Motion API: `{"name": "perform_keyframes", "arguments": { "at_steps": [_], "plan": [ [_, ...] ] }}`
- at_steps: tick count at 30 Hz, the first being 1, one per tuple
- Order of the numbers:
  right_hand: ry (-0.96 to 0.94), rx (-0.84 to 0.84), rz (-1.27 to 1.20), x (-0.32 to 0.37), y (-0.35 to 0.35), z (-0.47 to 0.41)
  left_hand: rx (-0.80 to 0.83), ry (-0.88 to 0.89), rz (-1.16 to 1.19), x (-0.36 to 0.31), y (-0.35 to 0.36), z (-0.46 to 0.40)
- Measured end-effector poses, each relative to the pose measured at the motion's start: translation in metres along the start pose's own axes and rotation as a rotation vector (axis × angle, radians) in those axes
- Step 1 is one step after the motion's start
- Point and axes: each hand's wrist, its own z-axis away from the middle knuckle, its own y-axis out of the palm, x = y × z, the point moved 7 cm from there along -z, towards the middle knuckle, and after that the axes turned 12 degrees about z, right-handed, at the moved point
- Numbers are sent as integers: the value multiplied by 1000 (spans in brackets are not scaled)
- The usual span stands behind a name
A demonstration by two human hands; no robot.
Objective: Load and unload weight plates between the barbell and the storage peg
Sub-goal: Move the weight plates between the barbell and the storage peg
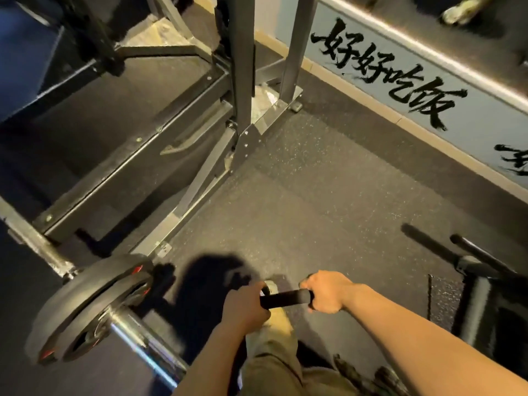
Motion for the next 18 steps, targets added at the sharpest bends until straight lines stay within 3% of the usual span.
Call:
{"name": "perform_keyframes", "arguments": {
  "at_steps": [4, 10, 15, 18],
  "plan": [
    [9, 49, -38, -31, -22, 12, 39, 63, 6, -40, -17, -16],
    [97, -47, -178, -90, -73, 26, 13, 78, 138, -97, -62, -43],
    [142, -153, -561, -153, -120, 33, -81, 180, 10, -168, -119, -83],
    [79, -248, -800, -198, -167, 34, -148, 221, 46, -218, -159, -114]
  ]
}}
